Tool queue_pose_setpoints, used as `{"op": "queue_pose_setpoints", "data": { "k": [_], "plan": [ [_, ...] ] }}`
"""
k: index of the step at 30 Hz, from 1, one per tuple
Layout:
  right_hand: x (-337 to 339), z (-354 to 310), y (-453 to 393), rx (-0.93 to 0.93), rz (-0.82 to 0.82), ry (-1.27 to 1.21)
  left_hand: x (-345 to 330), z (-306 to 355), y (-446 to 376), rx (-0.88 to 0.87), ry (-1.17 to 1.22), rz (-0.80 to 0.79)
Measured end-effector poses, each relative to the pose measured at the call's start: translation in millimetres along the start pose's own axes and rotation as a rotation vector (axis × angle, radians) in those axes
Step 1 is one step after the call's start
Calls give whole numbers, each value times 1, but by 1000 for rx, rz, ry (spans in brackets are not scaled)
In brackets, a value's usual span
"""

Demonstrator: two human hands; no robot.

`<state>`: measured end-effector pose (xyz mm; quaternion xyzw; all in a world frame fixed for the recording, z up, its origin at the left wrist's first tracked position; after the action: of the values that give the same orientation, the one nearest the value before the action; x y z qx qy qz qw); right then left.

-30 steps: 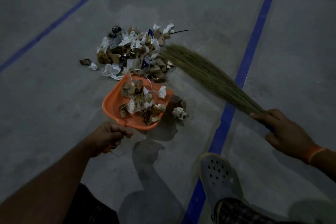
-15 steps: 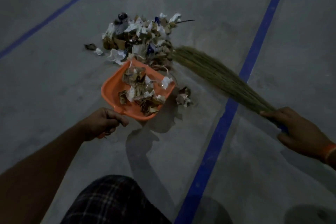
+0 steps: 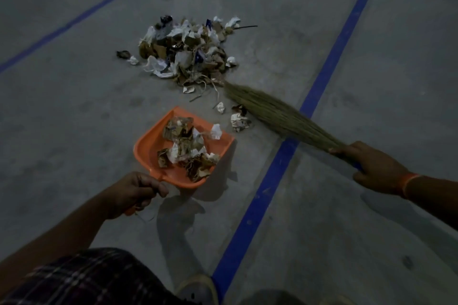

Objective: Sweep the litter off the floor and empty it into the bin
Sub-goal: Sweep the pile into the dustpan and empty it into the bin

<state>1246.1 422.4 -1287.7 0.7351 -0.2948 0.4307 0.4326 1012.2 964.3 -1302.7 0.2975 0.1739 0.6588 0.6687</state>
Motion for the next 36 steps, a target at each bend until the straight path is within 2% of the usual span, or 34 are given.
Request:
{"op": "queue_pose_setpoints", "data": {
  "k": [7, 11, 27, 36],
  "plan": [
    [-27, -15, 17, 50, -95, -64, -20, 5, 13, 42, -67, -17],
    [-37, -28, 26, 108, -140, -98, -38, 22, 10, 49, -19, -1],
    [-44, -46, 50, 310, -124, -143, -31, 11, -27, 3, 164, 7],
    [-28, -31, 56, 260, -45, -197, -29, 7, -31, -2, 181, 4]
  ]
}}
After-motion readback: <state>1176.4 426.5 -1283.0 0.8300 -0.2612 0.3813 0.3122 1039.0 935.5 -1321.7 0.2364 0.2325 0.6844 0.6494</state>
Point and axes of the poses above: each hand's wrist, its own y-axis away from the middle knuckle, its own x-axis out of the back of the hand, z = x × y, the point moved 3 cm from there along -y, towards the middle knuckle, and after that the axes turned 7 degrees about -x, right-handed, at the moved point
